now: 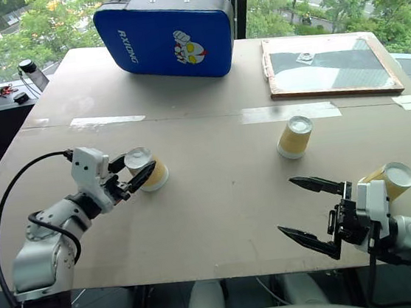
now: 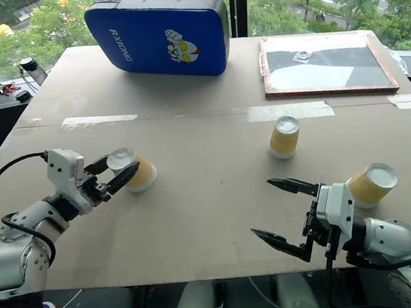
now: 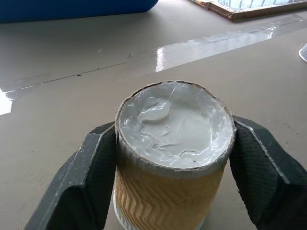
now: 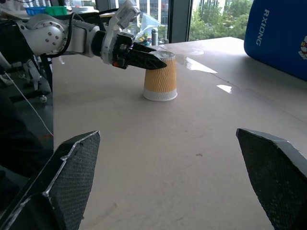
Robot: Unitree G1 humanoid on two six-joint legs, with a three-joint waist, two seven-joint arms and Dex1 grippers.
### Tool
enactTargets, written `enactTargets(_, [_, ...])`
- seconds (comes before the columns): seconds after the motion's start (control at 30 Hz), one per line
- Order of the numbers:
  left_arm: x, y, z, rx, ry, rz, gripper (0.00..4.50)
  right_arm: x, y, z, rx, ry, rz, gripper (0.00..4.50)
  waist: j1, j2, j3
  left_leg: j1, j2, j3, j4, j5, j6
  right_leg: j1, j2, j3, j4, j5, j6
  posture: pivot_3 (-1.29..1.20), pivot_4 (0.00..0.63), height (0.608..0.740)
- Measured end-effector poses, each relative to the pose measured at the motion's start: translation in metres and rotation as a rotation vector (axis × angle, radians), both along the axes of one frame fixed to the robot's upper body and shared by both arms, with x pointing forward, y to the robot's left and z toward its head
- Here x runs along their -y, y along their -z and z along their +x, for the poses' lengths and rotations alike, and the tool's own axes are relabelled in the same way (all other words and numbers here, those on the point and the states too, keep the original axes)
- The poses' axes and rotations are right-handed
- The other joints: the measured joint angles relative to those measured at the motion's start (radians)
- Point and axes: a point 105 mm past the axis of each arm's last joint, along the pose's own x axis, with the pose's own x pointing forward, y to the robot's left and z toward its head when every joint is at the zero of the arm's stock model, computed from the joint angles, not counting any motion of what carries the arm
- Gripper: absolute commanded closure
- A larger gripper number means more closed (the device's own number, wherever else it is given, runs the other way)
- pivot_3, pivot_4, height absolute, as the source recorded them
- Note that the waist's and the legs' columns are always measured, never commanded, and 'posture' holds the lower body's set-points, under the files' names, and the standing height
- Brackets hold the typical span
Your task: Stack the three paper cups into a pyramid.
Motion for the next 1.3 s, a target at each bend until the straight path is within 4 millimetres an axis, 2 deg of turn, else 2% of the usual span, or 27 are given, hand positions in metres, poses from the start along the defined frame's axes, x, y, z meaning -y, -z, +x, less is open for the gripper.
enactTargets(0.1, [0.001, -0.001, 0.001, -0.001, 0.014, 0.004, 2.08, 0.000, -0.002, -0.001, 0.006, 0.012, 0.001, 0.00, 0.000, 0.000, 0.000, 0.000, 0.000, 0.000, 0.000, 0.000, 0.000, 0.000, 0.000, 0.000, 0.000, 0.000, 0.000, 0.00, 0.150, 0.740])
enactTargets(0.2, [0.012, -0.009, 0.004, 0.002, 0.089, -0.028, 2.08, 0.001, -0.003, -0.001, 0.012, 0.027, -0.002, 0.00, 0.004, -0.001, 0.000, -0.001, 0.000, -0.001, 0.001, 0.000, 0.000, 0.000, 0.000, -0.001, 0.000, 0.000, 0.000, 0.00, 0.150, 0.740])
enactTargets(0.3, [0.042, -0.024, 0.003, -0.009, 0.259, -0.070, 2.08, 0.002, -0.001, 0.001, 0.008, 0.059, -0.004, 0.00, 0.001, 0.000, 0.000, -0.001, 0.000, 0.000, 0.001, 0.000, 0.000, 0.000, 0.000, -0.001, 0.000, 0.000, 0.000, 0.00, 0.150, 0.740])
enactTargets(0.33, [0.046, -0.025, 0.003, -0.012, 0.279, -0.071, 2.08, 0.002, 0.000, 0.001, 0.006, 0.064, -0.004, 0.00, 0.001, 0.000, 0.000, -0.001, 0.000, 0.000, 0.001, 0.000, 0.000, 0.000, 0.000, -0.001, 0.000, 0.000, 0.000, 0.00, 0.150, 0.740])
enactTargets(0.43, [0.088, -0.033, 0.005, -0.028, 0.479, -0.063, 2.08, 0.006, 0.005, 0.003, -0.003, 0.129, -0.013, 0.00, 0.005, 0.000, 0.000, -0.001, -0.001, -0.001, 0.001, 0.000, 0.000, 0.000, 0.000, -0.002, 0.001, 0.000, 0.000, 0.00, 0.150, 0.740])
enactTargets(0.57, [0.111, -0.031, 0.013, -0.033, 0.558, -0.042, 2.08, 0.010, 0.010, 0.001, -0.017, 0.191, -0.029, 0.00, -0.003, 0.000, 0.000, -0.001, 0.000, 0.000, 0.002, 0.000, 0.000, 0.000, 0.002, 0.001, 0.001, 0.000, 0.000, 0.00, 0.150, 0.740])
enactTargets(0.77, [0.128, -0.013, 0.027, -0.037, 0.603, 0.019, 2.08, 0.014, 0.019, -0.012, -0.051, 0.277, -0.051, 0.00, 0.002, 0.000, 0.000, -0.001, -0.001, 0.000, 0.002, 0.000, 0.000, -0.001, 0.002, 0.001, 0.000, 0.000, 0.000, 0.00, 0.150, 0.740])
enactTargets(0.93, [0.133, 0.002, 0.033, -0.051, 0.609, 0.045, 2.08, 0.020, 0.031, -0.021, -0.087, 0.335, -0.092, 0.00, 0.001, 0.000, 0.000, -0.001, 0.000, 0.000, 0.002, 0.000, 0.000, -0.001, 0.002, 0.001, 0.001, 0.000, 0.000, 0.00, 0.150, 0.740])
enactTargets(1.23, [0.133, 0.004, 0.037, -0.039, 0.617, 0.060, 2.08, 0.024, 0.032, -0.021, -0.081, 0.395, -0.107, 0.00, 0.001, 0.000, 0.000, -0.001, 0.000, 0.000, 0.002, 0.000, 0.000, 0.000, 0.002, 0.001, 0.001, 0.000, 0.000, 0.00, 0.150, 0.740])
enactTargets(1.3, [0.132, 0.004, 0.040, -0.041, 0.603, 0.046, 1.02, 0.023, 0.028, -0.019, -0.063, 0.398, -0.101, 0.00, 0.001, 0.000, -0.001, -0.001, 0.000, -0.001, 0.002, 0.000, 0.000, 0.000, 0.002, 0.001, 0.001, 0.000, 0.000, 0.00, 0.150, 0.740])
